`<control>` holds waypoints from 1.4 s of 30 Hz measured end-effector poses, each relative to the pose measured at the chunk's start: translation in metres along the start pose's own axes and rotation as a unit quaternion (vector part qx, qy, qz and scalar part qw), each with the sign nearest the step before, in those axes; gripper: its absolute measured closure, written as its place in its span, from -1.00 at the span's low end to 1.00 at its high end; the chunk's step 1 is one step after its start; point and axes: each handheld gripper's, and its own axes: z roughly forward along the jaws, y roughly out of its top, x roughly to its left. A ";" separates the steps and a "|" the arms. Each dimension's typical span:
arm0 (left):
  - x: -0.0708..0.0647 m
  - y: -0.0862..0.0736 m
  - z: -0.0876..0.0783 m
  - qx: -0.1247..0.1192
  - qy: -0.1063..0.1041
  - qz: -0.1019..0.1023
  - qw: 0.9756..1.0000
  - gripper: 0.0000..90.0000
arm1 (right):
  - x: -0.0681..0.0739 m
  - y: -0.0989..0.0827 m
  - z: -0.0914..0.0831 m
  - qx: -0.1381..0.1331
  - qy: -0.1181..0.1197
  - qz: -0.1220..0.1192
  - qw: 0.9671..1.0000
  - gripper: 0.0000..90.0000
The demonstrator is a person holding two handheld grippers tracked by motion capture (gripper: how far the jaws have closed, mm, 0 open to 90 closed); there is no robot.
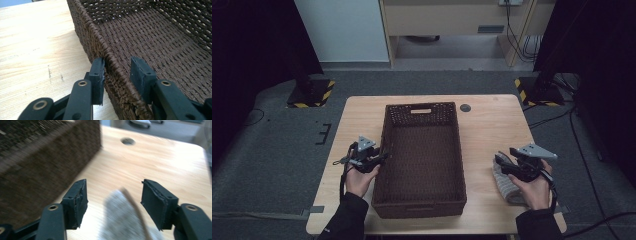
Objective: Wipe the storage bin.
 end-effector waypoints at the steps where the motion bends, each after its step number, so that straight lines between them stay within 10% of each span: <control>1: 0.000 0.000 0.000 0.000 0.000 0.000 1.000 0.38 | -0.004 -0.004 0.001 0.007 -0.005 -0.001 1.000 -0.20; 17: 0.002 0.000 -0.001 0.002 -0.001 -0.001 1.000 0.27 | -0.022 -0.060 0.020 0.120 -0.005 0.027 0.992 -0.23; 25: 0.005 0.002 0.000 -0.003 -0.008 -0.011 1.000 0.20 | -0.022 -0.060 0.019 0.136 0.021 0.046 0.989 0.69; 42: -0.002 0.008 0.004 0.016 0.007 0.009 1.000 0.48 | -0.007 -0.005 0.026 0.009 0.094 0.085 0.992 0.71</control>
